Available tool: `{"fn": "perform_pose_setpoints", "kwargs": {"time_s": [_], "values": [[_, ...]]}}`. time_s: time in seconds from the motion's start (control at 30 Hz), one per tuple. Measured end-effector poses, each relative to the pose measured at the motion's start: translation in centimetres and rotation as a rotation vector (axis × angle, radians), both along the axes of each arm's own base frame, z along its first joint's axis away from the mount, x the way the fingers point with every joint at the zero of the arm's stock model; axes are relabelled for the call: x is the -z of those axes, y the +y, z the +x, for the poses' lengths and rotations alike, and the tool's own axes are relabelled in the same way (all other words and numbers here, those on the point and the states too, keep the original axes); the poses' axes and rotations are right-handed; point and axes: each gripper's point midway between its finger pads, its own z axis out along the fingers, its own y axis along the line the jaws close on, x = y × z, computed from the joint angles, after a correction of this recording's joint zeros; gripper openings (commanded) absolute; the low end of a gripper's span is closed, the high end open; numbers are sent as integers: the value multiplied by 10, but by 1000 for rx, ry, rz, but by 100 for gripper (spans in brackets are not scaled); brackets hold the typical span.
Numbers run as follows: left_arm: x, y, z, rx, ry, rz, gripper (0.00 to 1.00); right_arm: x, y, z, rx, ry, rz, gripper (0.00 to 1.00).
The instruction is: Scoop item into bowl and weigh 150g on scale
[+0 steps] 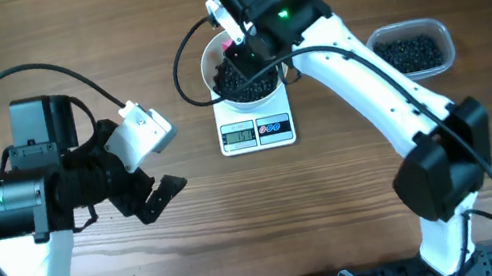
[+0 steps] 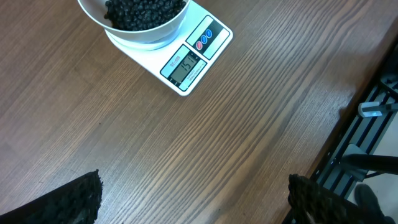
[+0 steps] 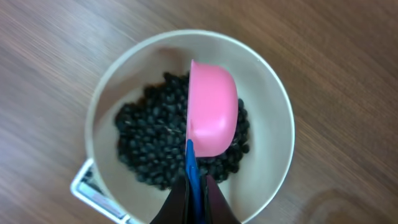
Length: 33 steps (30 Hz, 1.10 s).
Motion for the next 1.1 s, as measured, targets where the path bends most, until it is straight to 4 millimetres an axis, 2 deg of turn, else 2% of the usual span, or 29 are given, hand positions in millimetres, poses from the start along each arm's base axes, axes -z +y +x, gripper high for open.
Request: {"fn": "perform_pose_setpoints", "kwargs": {"time_s": [0.13,0.63,0.83,0.93,1.1], "values": [[0,0,0,0,0,0,100,16,-2,3,-22,15,-46,4],[0,0,0,0,0,0,100,16,4,-1,-47,31,-18,4],[0,0,0,0,0,0,100,15,13,-9,-58,86,64,4],[0,0,0,0,0,0,100,15,8,-9,-38,114,91,4],[0,0,0,0,0,0,100,14,-12,2,24,93,66,4]]}}
